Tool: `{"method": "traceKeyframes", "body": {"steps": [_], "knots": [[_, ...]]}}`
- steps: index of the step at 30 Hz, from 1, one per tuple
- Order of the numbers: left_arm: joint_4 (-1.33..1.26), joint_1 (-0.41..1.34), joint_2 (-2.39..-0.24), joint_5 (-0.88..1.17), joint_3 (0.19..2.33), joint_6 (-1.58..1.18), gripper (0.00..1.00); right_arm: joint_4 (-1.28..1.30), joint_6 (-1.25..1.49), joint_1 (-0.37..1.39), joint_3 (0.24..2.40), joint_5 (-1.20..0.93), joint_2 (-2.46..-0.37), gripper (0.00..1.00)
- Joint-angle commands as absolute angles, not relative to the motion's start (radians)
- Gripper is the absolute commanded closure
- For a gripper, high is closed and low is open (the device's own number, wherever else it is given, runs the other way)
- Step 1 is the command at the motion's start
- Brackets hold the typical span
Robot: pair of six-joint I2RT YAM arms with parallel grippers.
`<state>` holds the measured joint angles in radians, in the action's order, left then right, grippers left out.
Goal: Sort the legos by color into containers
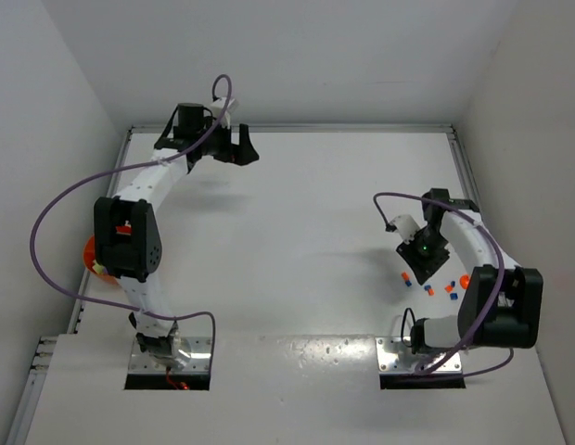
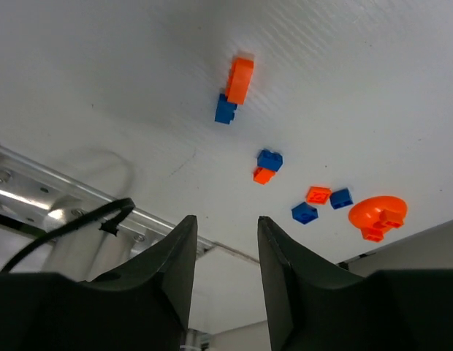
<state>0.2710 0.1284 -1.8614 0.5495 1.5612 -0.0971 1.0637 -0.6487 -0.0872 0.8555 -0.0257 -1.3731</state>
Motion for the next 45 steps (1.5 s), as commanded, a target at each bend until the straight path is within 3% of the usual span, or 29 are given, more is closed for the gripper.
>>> {"method": "traceKeyframes", "body": {"steps": [1, 5, 22, 33, 39, 45], "knots": [[0.190, 0.123, -1.813, 0.520, 1.555, -0.156, 0.00, 0.997, -0.488, -0.072, 0.845, -0.026, -1.416, 0.61], [0.190, 0.132, -1.804, 0.499, 1.546, -0.156, 0.00, 0.977, -0.368, -0.072, 0.825, 0.024, -1.456, 0.64], [0.190, 0.159, -1.804, 0.479, 1.517, -0.158, 0.00, 0.836, -0.393, -0.063, 0.793, 0.051, -1.563, 0.64], [0.190, 0.160, -1.804, 0.479, 1.517, -0.140, 0.00, 0.845, -0.402, -0.043, 0.821, -0.008, -1.612, 0.51], [0.190, 0.160, -1.813, 0.479, 1.508, -0.130, 0.00, 0.834, -0.402, -0.015, 0.821, -0.008, -1.634, 0.50], [0.190, 0.160, -1.813, 0.469, 1.508, -0.112, 0.00, 0.825, -0.373, 0.005, 0.839, 0.003, -1.681, 0.63]]}}
